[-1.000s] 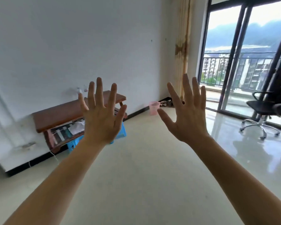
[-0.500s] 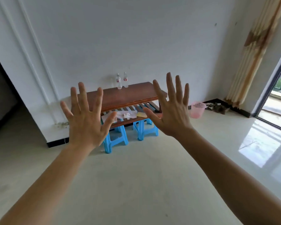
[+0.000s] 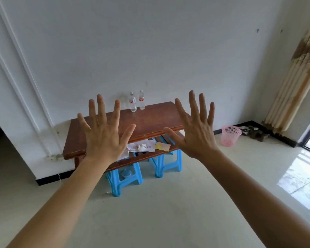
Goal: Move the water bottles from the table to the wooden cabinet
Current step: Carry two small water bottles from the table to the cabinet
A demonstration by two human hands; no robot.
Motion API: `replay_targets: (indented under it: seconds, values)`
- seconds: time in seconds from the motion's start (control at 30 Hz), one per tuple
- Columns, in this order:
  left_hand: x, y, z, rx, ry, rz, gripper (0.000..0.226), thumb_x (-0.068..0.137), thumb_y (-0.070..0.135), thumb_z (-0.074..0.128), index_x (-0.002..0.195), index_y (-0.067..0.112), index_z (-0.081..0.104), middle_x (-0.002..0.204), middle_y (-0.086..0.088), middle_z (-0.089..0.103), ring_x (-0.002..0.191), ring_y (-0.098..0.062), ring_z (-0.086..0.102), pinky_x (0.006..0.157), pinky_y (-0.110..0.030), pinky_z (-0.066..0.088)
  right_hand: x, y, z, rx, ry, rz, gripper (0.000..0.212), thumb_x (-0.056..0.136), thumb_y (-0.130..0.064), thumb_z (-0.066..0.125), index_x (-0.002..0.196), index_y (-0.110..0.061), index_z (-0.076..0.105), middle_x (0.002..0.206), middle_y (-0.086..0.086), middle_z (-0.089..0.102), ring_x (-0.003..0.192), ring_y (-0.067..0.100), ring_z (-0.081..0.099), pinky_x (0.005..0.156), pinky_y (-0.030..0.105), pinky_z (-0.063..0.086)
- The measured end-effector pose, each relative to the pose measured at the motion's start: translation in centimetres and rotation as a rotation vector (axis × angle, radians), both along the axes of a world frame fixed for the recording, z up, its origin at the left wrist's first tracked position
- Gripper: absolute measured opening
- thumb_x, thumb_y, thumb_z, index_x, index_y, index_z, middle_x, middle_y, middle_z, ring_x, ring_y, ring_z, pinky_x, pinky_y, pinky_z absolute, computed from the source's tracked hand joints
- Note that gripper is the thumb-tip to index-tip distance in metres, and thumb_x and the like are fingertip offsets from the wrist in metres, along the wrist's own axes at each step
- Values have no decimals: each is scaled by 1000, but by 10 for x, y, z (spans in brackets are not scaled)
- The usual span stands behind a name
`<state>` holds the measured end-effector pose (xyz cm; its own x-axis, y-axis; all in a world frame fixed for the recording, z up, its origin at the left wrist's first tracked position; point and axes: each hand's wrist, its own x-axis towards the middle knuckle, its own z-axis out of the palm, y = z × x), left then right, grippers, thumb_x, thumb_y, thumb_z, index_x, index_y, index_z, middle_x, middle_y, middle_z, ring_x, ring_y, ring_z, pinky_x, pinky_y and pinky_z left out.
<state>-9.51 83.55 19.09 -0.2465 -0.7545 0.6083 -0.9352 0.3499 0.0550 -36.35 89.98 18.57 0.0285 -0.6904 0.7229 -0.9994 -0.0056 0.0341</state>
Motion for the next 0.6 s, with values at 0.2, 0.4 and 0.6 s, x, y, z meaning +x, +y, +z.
replay_targets:
  seconds: [0.2,0.4,0.6]
  values:
    - [-129,-154,-10,21,-27,-58,82,91,80,0,159,35,-10,166,-12,-20,153,-35,-15,117,-70,3,-124,-145,-18,-35,-26,-61,90,94,-79,27,163,-32,-5,170,16,-10,156,40,-11,123,63,-8]
    - [-206,-292,1,31,-37,-38,81,91,80,0,158,36,-13,166,-10,-23,153,-33,-18,117,-71,4,-206,-304,-11,-8,-72,-28,92,93,-81,28,163,-33,-6,170,16,-12,155,40,-13,122,66,-5]
    - [-199,-410,2,41,24,64,81,92,79,2,158,35,-13,166,-11,-21,154,-32,-16,119,-68,2,-214,-466,1,51,-111,75,90,94,-81,24,163,-32,-8,170,15,-13,155,40,-13,122,66,-5]
